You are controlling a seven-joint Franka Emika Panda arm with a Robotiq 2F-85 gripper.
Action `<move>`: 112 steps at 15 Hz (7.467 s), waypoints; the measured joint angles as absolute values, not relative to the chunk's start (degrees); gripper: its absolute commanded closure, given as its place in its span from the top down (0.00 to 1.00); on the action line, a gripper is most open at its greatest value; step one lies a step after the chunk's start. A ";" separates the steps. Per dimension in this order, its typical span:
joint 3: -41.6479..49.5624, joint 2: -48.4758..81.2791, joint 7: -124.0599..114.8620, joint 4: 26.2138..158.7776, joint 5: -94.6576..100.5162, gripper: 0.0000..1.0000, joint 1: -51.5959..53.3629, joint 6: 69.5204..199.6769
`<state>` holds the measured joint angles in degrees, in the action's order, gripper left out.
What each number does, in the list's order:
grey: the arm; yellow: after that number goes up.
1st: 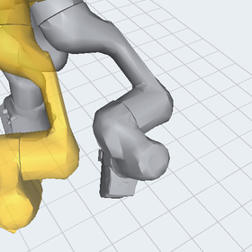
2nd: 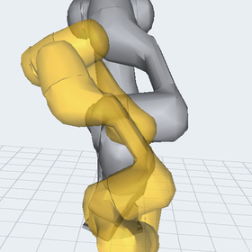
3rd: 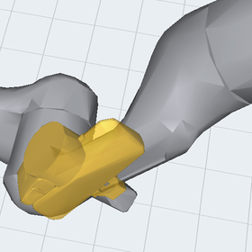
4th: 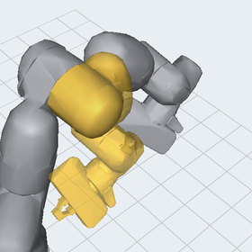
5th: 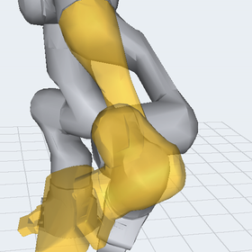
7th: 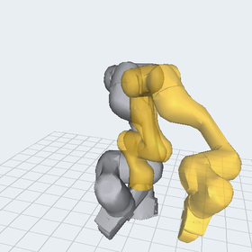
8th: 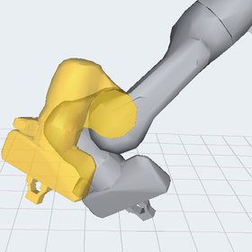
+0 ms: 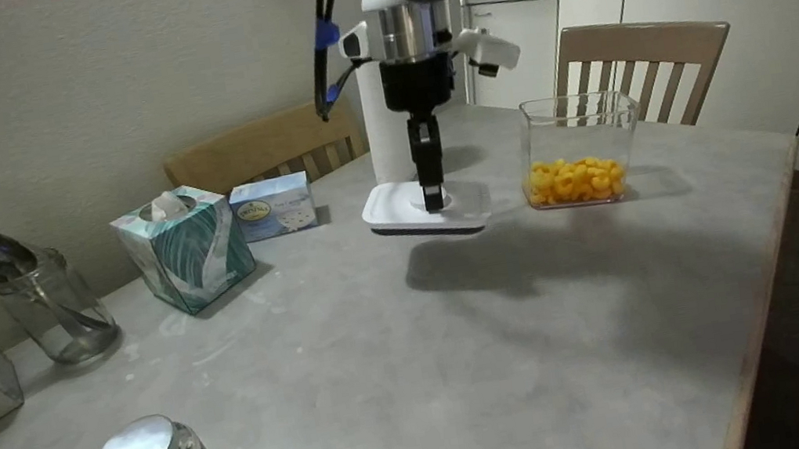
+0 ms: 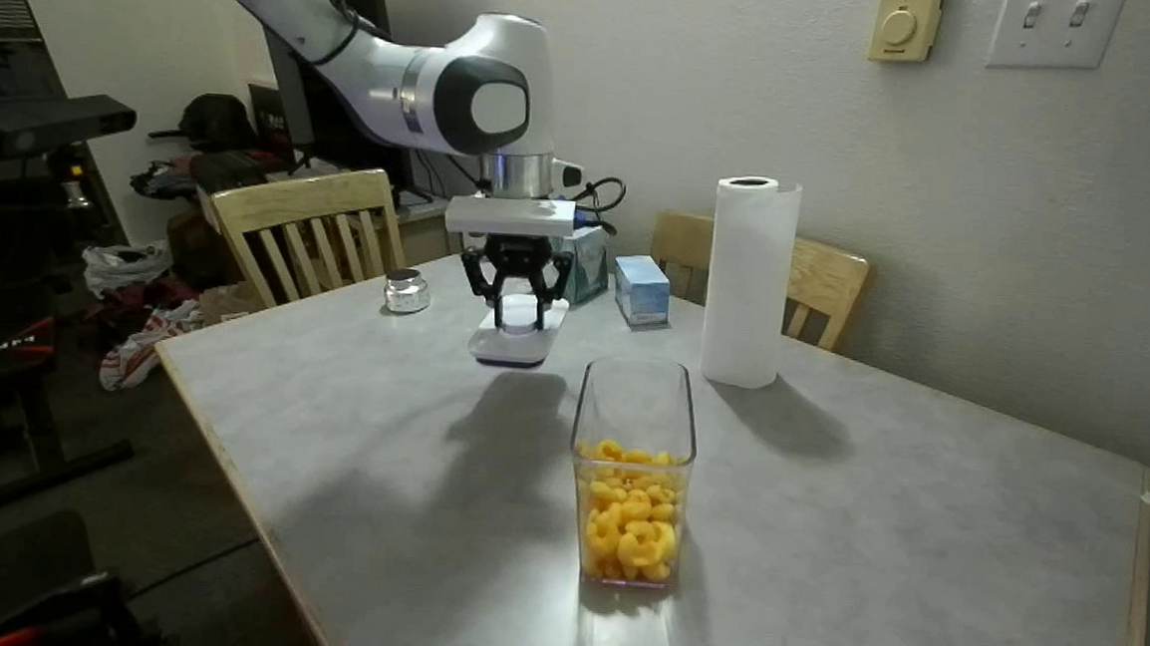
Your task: Use the lid to close the container
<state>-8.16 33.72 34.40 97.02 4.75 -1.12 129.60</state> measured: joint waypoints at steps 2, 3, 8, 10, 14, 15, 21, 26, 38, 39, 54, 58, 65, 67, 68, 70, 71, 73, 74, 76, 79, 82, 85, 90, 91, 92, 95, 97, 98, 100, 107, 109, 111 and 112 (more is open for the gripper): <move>-8.13 30.67 36.49 97.05 4.75 0.29 -1.48 126.79; -8.04 29.23 37.50 97.06 4.75 0.29 -1.75 125.29; -7.15 23.13 44.04 97.32 4.18 0.29 -4.26 117.78; -6.23 21.08 47.30 97.91 3.91 0.29 -5.41 114.44; -3.18 17.43 53.72 100.28 3.90 0.29 -7.47 107.73; -2.22 16.61 55.36 101.27 3.95 0.29 -7.95 106.61; 3.06 14.90 63.22 106.40 4.00 0.29 -10.61 105.44; 5.37 15.37 64.43 107.87 4.61 0.29 -11.46 113.30; 4.81 20.36 63.40 108.52 5.05 0.29 -11.08 132.31; 4.77 20.36 63.29 108.58 5.05 0.29 -11.08 132.55; 4.67 18.86 59.44 111.52 5.06 0.29 -10.34 132.65; 4.67 18.00 59.43 112.81 5.06 0.29 -10.33 132.65; 4.71 17.43 59.44 113.56 6.88 0.29 -10.34 131.83; 4.74 17.35 59.55 113.56 7.68 0.29 -10.35 130.76; 4.74 17.26 59.73 113.56 7.91 0.29 -10.35 129.84; 4.74 17.03 60.14 113.56 8.42 0.29 -10.35 128.06; 4.74 16.92 60.34 113.56 8.66 0.29 -10.35 127.16; 4.79 16.72 60.42 113.56 9.44 0.29 -10.35 125.27; 4.86 16.69 60.42 113.55 10.04 0.29 -10.35 124.49; 4.93 16.66 60.41 113.48 11.48 0.29 -10.35 122.92; 4.93 16.66 60.38 113.35 13.72 0.29 -10.31 120.63; 4.87 16.75 60.42 113.16 15.31 0.29 -10.00 118.77; 4.60 17.25 61.32 112.45 16.08 0.29 -9.24 117.23; 3.11 19.55 63.51 108.99 17.72 0.29 -7.06 111.46; 2.79 20.70 63.60 108.63 18.26 0.29 -6.60 110.87; 2.71 21.43 63.45 107.47 19.13 0.29 -6.12 109.83; 2.62 23.33 63.45 104.94 20.42 0.29 -5.36 107.27; 2.62 24.03 63.38 103.97 20.70 0.29 -5.26 106.52; 2.62 24.30 63.29 103.53 20.76 0.29 -5.25 106.16; 2.62 24.55 62.43 103.19 20.76 0.29 -5.23 105.88; 1.84 24.21 49.59 103.21 17.77 0.29 -4.74 106.08; 1.22 23.90 43.17 103.49 15.95 0.29 -4.15 107.29; 0.65 23.11 36.17 104.59 14.85 0.29 -3.46 110.11; 0.49 22.64 32.75 105.37 14.79 0.29 -3.06 111.60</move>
<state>0.49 22.64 32.75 105.37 14.79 -3.06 111.60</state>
